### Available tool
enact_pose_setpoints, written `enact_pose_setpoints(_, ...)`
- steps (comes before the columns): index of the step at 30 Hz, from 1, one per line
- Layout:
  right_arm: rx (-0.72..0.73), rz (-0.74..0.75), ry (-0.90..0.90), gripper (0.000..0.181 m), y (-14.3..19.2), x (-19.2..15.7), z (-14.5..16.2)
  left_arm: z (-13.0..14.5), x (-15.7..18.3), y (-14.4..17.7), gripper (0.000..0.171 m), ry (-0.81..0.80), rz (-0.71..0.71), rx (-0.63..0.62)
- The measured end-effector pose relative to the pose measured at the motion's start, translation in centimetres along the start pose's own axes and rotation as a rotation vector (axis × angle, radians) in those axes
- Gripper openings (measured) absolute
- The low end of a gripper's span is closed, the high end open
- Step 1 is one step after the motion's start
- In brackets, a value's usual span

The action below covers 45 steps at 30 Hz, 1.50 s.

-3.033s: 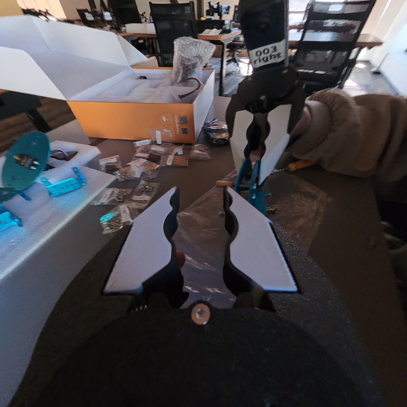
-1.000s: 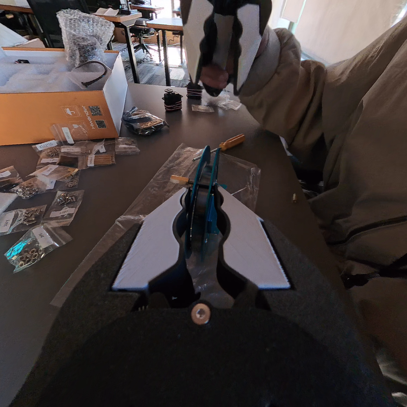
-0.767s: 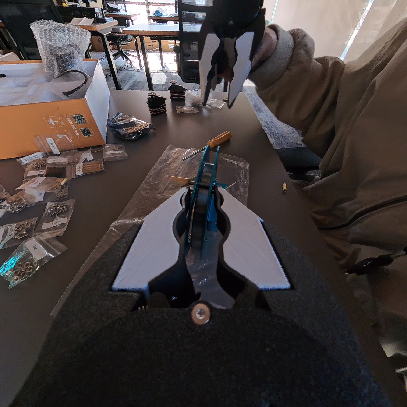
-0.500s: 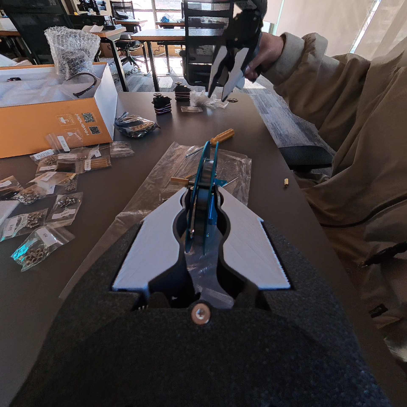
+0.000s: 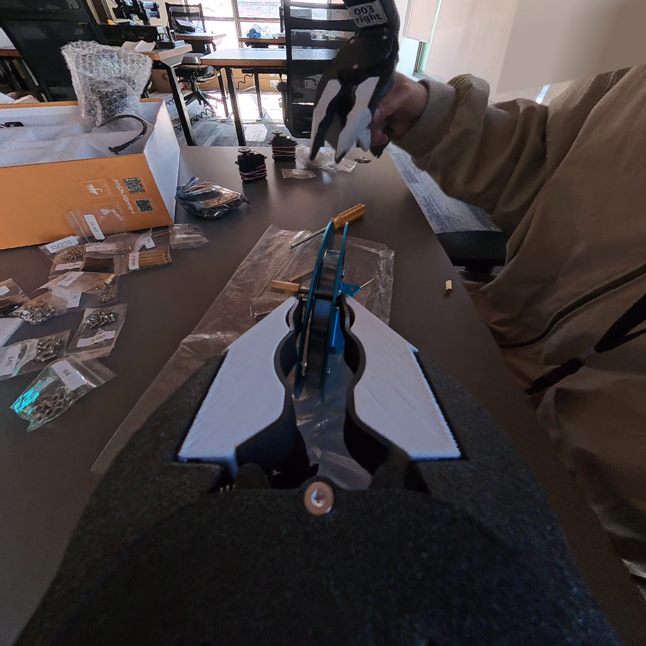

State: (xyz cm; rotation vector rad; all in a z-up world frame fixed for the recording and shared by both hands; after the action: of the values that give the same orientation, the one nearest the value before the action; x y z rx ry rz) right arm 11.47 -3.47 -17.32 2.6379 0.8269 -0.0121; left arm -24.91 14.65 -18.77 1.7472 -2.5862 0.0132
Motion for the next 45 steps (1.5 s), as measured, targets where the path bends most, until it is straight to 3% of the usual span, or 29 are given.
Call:
enact_pose_setpoints(2, 0.006, -0.166, 0.027, 0.032, -4.6, -2.6, -0.9, 0.1, -0.2, 0.1, 0.019, 0.014, 0.009, 0.011)
enact_pose_setpoints(6, -0.156, -0.425, 0.191, 0.032, -11.9, -5.5, -0.7, 0.2, -0.1, 0.2, 0.019, 0.007, 0.022, 0.020)
enact_pose_setpoints(10, -0.280, -0.425, 0.188, 0.033, -15.8, -6.1, 0.0, 0.1, 0.1, 0.1, 0.019, -0.003, 0.024, 0.017)
enact_pose_setpoints(13, -0.295, -0.230, 0.186, 0.026, -16.5, -6.9, 1.1, 0.1, 0.0, 0.2, 0.019, 0.000, 0.027, 0.017)
enact_pose_setpoints(15, -0.232, -0.120, 0.152, 0.014, -15.9, -7.7, 0.9, 0.2, 0.0, 0.2, 0.019, 0.002, 0.026, 0.018)
enact_pose_setpoints(19, -0.237, -0.004, 0.113, 0.018, -15.4, -8.2, 1.5, 0.2, 0.1, 0.1, 0.020, 0.008, 0.030, 0.025)
enact_pose_setpoints(23, -0.244, 0.003, 0.137, 0.021, -16.9, -8.5, 1.3, 0.2, 0.4, 0.0, 0.019, -0.004, 0.046, 0.028)
enact_pose_setpoints(27, -0.251, -0.055, 0.134, 0.006, -17.8, -8.6, 1.1, 0.2, 0.7, 0.0, 0.020, -0.024, 0.065, 0.032)
enact_pose_setpoints(30, -0.268, -0.125, 0.196, 0.005, -17.1, -8.6, 0.6, 0.2, 1.0, 0.0, 0.020, -0.045, 0.087, 0.034)
enact_pose_setpoints(32, -0.187, -0.226, 0.316, 0.005, -15.9, -9.0, -1.2, 0.2, 1.2, 0.0, 0.020, -0.060, 0.106, 0.037)
enact_pose_setpoints(36, -0.071, -0.223, 1.033, 0.006, -15.1, -8.8, -5.6, 0.2, 1.4, -0.1, 0.021, -0.065, 0.116, 0.039)
enact_pose_setpoints(38, 0.066, -0.264, 1.251, 0.006, -16.2, -8.9, -7.3, 0.2, 1.4, -0.1, 0.020, -0.066, 0.119, 0.041)
enact_pose_setpoints(42, 0.367, -0.536, 1.413, 0.006, -18.8, -8.1, -7.3, 0.3, 1.3, -0.1, 0.020, -0.061, 0.122, 0.048)
enact_pose_setpoints(45, 0.539, -0.482, 1.437, 0.006, -19.8, -7.6, -7.3, 0.3, 1.2, -0.1, 0.020, -0.046, 0.127, 0.056)
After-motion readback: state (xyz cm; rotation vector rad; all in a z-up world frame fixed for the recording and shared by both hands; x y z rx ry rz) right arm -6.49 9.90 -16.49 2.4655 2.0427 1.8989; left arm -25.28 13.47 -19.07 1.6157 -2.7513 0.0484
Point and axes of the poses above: each gripper's, where its closed fingertips meet, y back along the fingers, z out of its underside, x = y × z across the jaws, the point moved 9 cm from there along y, back along the fingers, and after that the axes turned 15 degrees about x, right-handed, at the moved point
